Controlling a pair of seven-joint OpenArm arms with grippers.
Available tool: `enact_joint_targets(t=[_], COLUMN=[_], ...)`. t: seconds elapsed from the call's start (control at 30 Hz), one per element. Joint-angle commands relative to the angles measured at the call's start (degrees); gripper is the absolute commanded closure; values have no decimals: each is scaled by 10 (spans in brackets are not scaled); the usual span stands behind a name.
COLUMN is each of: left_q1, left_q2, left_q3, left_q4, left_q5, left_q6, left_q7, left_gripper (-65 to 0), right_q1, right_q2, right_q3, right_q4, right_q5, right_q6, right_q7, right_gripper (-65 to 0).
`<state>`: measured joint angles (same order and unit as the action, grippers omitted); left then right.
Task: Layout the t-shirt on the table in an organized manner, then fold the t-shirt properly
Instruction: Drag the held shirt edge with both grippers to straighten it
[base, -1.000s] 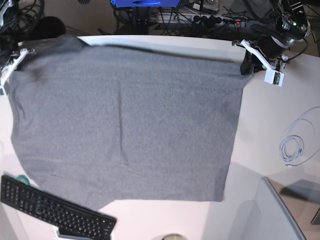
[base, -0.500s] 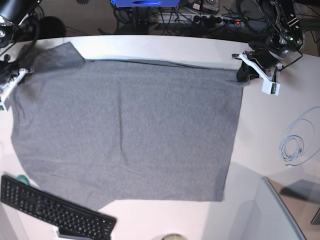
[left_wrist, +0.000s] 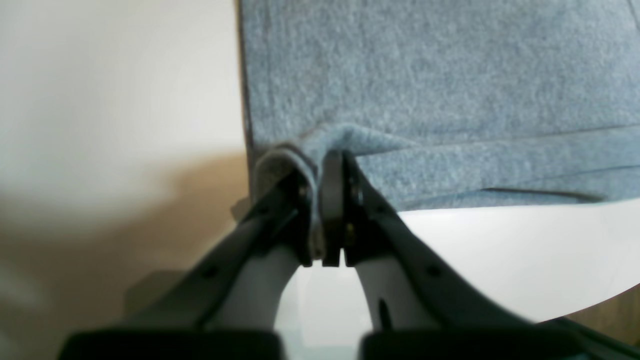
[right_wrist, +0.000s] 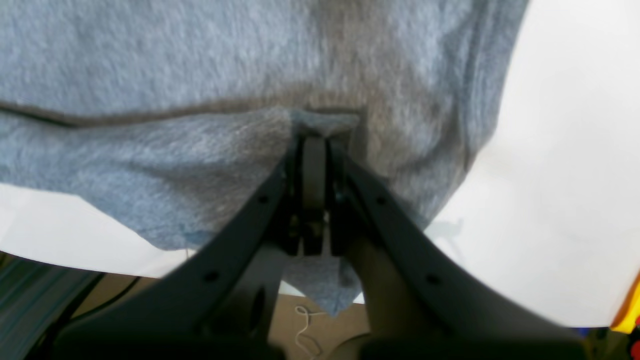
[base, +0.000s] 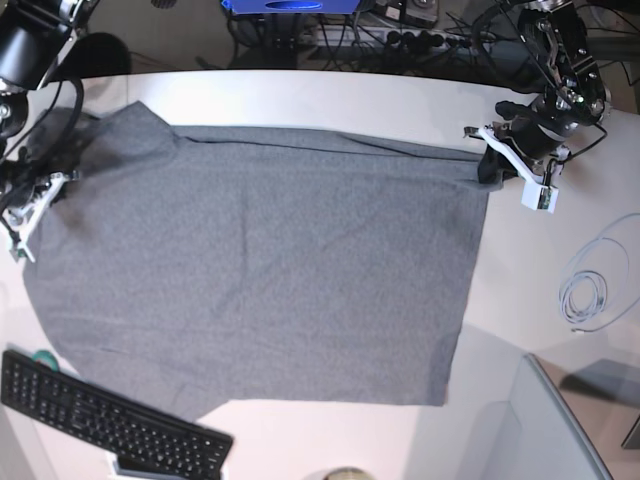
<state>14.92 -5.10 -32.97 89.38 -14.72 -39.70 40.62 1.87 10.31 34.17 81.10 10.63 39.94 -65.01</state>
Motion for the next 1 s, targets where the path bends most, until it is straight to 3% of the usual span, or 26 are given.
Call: enact_joint_targets(t=[0.0, 0.33, 0.97], left_q1=[-10, -45, -76], left_q2=[-6, -7, -9], left_q3=[-3, -3, -7], left_q4=[8, -50, -85], left_q5=[-4, -4, -4], left_q6=[-3, -3, -3], left_q7=[-9, -9, -11], left_gripper=[0, 0, 0], right_q1=[14, 50, 78], right_q2=[13, 23, 22], right_q3=[1, -69, -78], right_q4=[2, -55, -58], right_q5=[4, 4, 4], right_q6=[1, 1, 1], right_q7=[13, 65, 84], right_gripper=[-5, -3, -3])
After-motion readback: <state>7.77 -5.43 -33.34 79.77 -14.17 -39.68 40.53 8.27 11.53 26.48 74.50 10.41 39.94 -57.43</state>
